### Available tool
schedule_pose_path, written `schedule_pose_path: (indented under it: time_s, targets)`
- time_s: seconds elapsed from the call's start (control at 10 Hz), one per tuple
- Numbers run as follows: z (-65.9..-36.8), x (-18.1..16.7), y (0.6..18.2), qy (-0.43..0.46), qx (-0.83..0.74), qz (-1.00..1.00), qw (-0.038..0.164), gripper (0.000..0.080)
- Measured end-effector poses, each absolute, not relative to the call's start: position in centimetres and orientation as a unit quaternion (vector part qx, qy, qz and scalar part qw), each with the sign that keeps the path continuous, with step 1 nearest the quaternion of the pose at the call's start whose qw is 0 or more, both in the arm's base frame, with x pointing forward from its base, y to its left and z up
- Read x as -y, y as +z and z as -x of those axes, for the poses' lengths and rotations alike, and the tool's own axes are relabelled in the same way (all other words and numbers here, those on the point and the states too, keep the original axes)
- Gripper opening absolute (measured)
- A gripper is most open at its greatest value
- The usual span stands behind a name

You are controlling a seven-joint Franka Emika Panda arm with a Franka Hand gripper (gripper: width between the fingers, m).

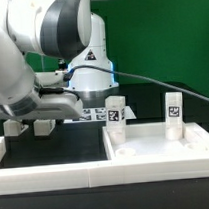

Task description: Assemble square table

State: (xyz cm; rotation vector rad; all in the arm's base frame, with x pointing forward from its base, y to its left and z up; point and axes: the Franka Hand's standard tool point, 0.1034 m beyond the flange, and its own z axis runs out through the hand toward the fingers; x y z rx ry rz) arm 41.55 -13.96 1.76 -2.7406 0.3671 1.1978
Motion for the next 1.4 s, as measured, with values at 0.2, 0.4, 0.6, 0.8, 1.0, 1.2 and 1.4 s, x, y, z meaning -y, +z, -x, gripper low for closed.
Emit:
schedule_pose_path:
  time_s: [0.2,0.4,0.6,0.8,1.0,1.2,1.4]
  targets:
    - [-41.7,13.5,1.7,0.397,-0.117,0.908,0.065,0.0649]
    - [-41.7,13.2,1.6,0.396,-0.111,0.909,0.068,0.0649]
    - [-41.5,13.5,1.4,0.397,-0.109,0.908,0.071,0.0649]
    - [-41.3,13.4,0.9,0.395,-0.107,0.910,0.069,0.0649]
    - [-41.2,13.0,0.6,0.393,-0.104,0.911,0.068,0.0613]
    - [-41.2,13.1,0.6,0.393,-0.105,0.911,0.068,0.0476]
    - [-41.2,13.1,0.6,0.393,-0.105,0.911,0.068,0.0314]
